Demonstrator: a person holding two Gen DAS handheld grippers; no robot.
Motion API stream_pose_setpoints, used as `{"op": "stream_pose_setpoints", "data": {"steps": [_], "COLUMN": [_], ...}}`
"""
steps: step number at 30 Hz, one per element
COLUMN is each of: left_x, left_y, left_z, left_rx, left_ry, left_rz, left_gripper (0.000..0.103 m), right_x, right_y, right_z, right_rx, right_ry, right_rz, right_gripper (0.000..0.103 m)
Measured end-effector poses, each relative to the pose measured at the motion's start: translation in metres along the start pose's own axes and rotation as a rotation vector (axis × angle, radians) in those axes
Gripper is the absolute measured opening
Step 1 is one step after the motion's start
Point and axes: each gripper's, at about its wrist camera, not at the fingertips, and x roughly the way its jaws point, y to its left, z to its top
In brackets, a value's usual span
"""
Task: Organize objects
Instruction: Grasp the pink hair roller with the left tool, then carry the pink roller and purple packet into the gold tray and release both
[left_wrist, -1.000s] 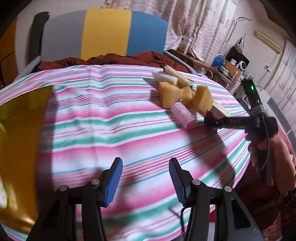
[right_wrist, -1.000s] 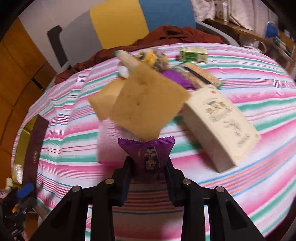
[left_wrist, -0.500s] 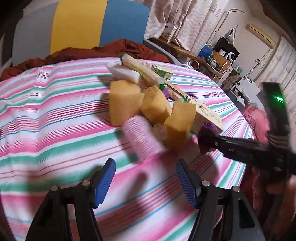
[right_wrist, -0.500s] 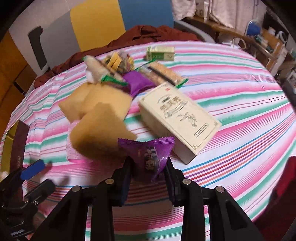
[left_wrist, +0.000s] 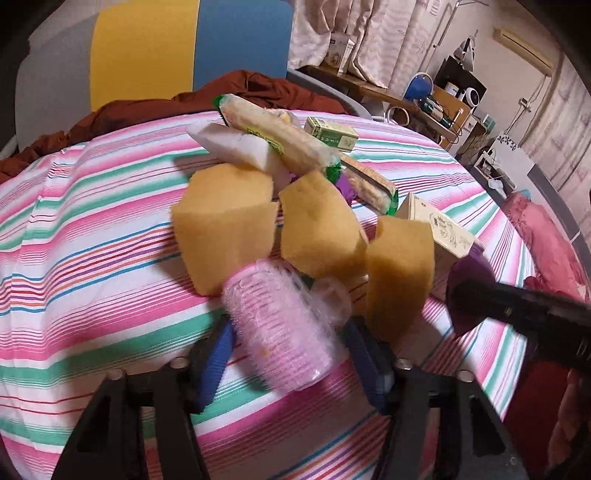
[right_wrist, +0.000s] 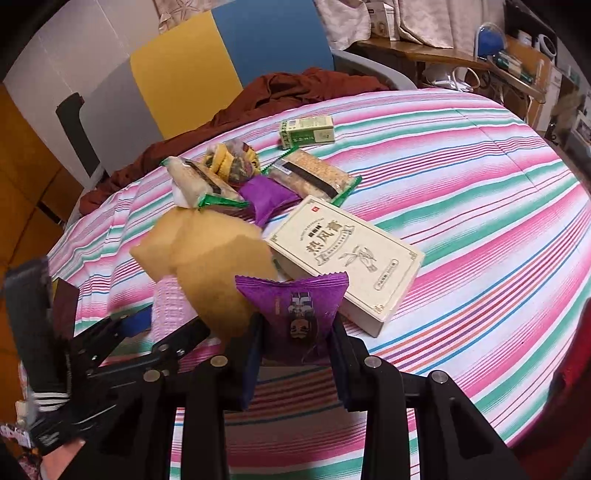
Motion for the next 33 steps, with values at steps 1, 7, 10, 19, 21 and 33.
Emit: {"op": "stream_pose_setpoints", "data": {"steps": [1,7,10,19,21,33], "left_x": [-0.003,-0.022,-0.034,-0.058,-0.064,-0.107], "left_y": [0.0,0.007,0.014,0.029,0.033,0.053], "left_z": [-0.003,-0.03,-0.043,-0.073,-0.079,-0.104], "left_rx": [0.015,0.08,0.084,0.1,0.096,0.03], "left_ry": [-0.011,-0.068,-0.086,-0.119,-0.125,-0.19], "left_rz": [-0.002,0.02,0.026,0.036,0.041,0.023], "left_gripper": [0.058,0.048,0.047,0.046,0.046,0.046], "right_x": [0.0,-0.004,-0.008,-0.022,-0.025,-0.008], "right_y": [0.001,0.001,0.002,0.002,0.006,0.053], "right_z": [0.0,0.001,0.002,0.006,0.006,-0.012], "right_rx": [-0.003,0.005,0.007,0.019,0.009,-0.115], "right_ry": [-0.004,-0.031,-0.055,-0.14,-0.162,-0.087], "right_rz": [0.001,0.01,0.012,0.046,0.073,0.256], "right_gripper": [0.034,0.034,0.034,0.034,0.034,0.034]}}
